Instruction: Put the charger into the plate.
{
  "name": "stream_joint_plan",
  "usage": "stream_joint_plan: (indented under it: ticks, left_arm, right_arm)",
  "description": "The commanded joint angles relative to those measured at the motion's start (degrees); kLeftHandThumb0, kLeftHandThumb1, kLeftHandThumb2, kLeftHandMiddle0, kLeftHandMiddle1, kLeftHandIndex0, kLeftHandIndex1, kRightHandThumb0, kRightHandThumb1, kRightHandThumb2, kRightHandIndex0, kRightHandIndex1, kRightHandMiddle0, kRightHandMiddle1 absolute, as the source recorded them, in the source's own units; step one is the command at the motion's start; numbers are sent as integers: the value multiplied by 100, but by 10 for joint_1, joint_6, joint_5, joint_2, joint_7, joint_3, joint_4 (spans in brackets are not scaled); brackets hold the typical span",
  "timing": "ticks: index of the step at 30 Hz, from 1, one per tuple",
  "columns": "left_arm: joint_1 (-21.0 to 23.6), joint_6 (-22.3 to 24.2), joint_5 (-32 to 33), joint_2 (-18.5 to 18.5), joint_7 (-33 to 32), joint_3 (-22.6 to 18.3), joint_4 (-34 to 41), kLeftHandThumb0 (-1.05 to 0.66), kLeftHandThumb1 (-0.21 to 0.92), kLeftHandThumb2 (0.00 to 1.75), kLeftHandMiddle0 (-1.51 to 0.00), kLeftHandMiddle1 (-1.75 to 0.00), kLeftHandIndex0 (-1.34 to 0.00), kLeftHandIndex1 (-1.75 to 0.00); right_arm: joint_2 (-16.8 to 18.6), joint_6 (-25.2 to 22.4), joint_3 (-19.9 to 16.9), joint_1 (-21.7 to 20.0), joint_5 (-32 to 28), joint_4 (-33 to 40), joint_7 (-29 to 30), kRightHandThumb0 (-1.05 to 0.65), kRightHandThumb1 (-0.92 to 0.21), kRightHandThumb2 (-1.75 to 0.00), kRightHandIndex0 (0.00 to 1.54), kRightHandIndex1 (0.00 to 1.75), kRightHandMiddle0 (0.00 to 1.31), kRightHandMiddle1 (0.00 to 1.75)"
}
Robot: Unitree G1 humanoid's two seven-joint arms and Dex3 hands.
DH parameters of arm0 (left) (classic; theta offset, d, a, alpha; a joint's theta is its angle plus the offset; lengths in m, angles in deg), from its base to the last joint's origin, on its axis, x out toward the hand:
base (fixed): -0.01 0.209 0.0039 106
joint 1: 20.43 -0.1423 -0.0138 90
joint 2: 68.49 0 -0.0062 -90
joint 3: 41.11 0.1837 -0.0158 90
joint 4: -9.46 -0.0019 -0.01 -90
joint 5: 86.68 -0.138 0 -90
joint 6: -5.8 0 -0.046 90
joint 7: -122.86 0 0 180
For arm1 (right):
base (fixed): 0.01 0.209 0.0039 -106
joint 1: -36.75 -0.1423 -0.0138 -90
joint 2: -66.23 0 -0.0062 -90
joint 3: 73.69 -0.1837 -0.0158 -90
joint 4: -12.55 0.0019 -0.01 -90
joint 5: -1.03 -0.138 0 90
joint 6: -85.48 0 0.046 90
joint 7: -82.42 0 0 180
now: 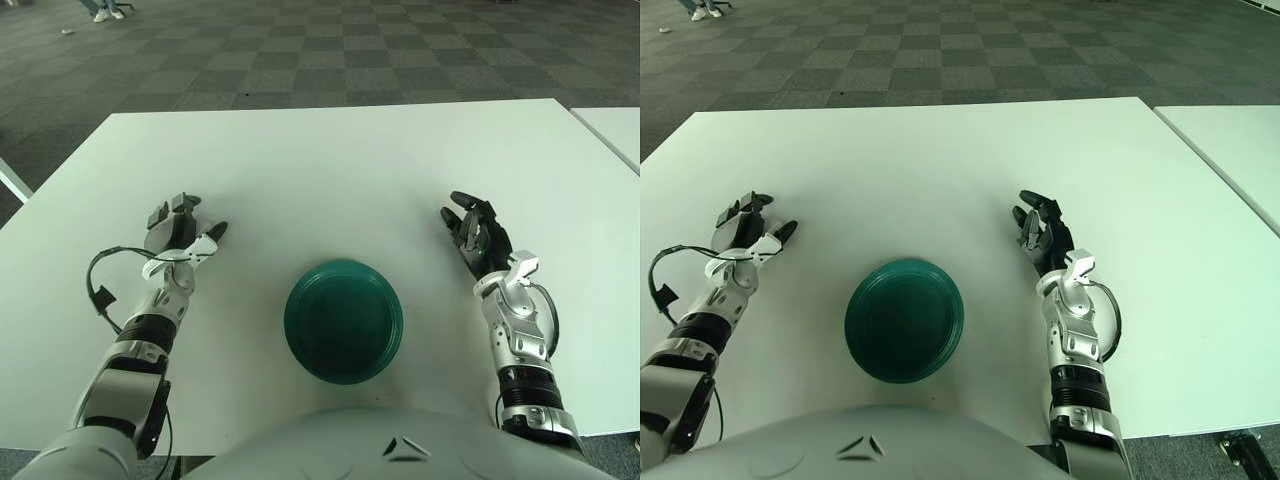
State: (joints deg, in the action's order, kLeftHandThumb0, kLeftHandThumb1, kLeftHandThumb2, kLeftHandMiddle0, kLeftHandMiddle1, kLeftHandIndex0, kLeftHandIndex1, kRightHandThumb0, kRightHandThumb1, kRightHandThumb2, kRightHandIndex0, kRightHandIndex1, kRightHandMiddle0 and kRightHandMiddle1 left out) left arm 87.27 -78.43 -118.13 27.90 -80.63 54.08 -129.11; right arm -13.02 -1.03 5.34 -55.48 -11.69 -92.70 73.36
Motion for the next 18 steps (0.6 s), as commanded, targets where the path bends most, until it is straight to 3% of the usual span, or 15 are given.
stream_joint_plan:
  ticks: [1, 11, 18]
  left_arm:
    - [-44, 24, 23, -42, 63, 25, -45, -105, 92, 65, -31, -23, -6, -119]
    - [-51, 30, 24, -54, 81, 44, -51, -105, 92, 63, -26, -20, -1, -114]
    - [-52, 17, 27, -58, 89, 53, -60, -105, 92, 62, -30, -22, -5, -117]
  right_arm:
    - [1, -40, -5, 22, -5, -34, 2, -69, -92, -82, 33, 11, 0, 102]
    - [-2, -41, -9, 18, -6, -38, -2, -69, -92, -82, 33, 11, 0, 102]
    - [-4, -42, -12, 15, -6, -41, -4, -69, -92, -82, 33, 10, 0, 102]
